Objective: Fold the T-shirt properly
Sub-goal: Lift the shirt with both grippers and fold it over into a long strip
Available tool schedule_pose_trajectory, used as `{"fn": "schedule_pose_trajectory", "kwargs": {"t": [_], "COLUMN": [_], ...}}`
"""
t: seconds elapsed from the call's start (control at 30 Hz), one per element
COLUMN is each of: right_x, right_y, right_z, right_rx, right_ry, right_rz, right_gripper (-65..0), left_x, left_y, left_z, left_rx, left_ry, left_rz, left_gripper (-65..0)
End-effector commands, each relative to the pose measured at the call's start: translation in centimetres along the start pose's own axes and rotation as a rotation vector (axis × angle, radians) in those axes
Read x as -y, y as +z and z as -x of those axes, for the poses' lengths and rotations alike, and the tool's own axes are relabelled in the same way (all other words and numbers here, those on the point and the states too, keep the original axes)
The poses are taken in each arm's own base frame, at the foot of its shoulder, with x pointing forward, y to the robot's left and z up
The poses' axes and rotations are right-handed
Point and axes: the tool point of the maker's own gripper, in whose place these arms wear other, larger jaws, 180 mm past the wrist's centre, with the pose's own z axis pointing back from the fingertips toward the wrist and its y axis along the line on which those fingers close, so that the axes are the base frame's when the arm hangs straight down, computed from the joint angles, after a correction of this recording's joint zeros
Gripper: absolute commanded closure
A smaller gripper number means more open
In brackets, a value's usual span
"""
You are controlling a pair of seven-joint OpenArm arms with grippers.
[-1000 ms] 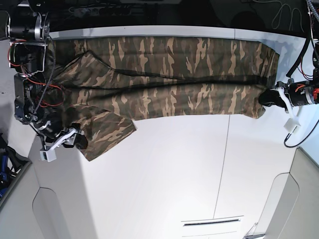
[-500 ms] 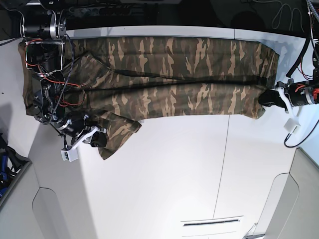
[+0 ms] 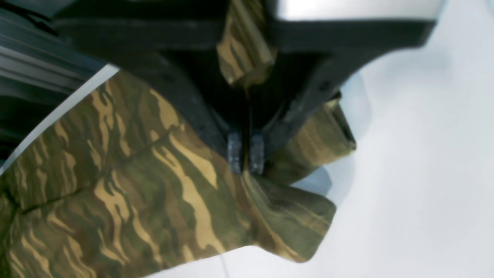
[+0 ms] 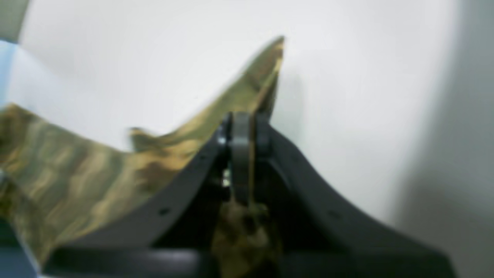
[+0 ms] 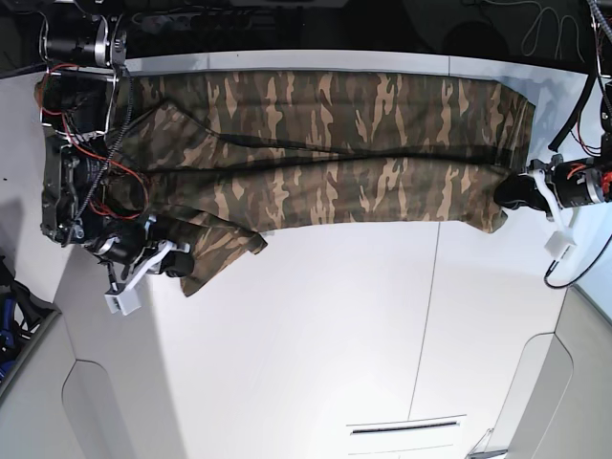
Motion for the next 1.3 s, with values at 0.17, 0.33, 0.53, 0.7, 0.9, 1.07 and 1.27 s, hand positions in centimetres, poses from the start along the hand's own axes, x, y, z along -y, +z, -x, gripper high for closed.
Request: {"fn": "schedule_pose_trajectory", "kwargs": {"t": [0.17,0.33,0.53,0.7,0.9,1.07,1.27], "right_x": [-0.8,-0.4,-0.1,0.2,0.8,1.0,1.9], "right_y": [6.8,11.8,16.2,18.1,18.9,19.0,18.9], "right_z": [-1.8,0.9,3.4,5.4,7.3,10.0,12.1], "right_rx": [0.185,0.222,0.258,0.247,0.216,0.153,0.093], "right_ry": [-0.002,-0.008,-0.055,-0.103,-0.135,-0.170,-0.188], "right_rz": [-0.027,0.005,0.020,0.022,0.050,0.082,0.134], "right_gripper": [0.0,0.0,0.0,0.0,0.0,0.0,0.0], "left_x": [1.7,3.3,3.5,3.6,3.6,3.3,3.3], "left_y": [1.6,2.0,3.4,5.1,5.5,5.3,5.2], "left_z": [-3.1,-2.1,-1.5,-0.7,1.2,2.9,2.9], "left_rx": [0.043,0.010,0.026,0.041,0.003,-0.041,-0.040], "left_ry": [-0.121,-0.186,-0.204,-0.214,-0.202,-0.193,-0.190], "left_rz": [0.006,0.017,-0.010,-0.042,-0.050,-0.066,-0.066], "left_gripper": [0.0,0.0,0.0,0.0,0.0,0.0,-0.4]}}
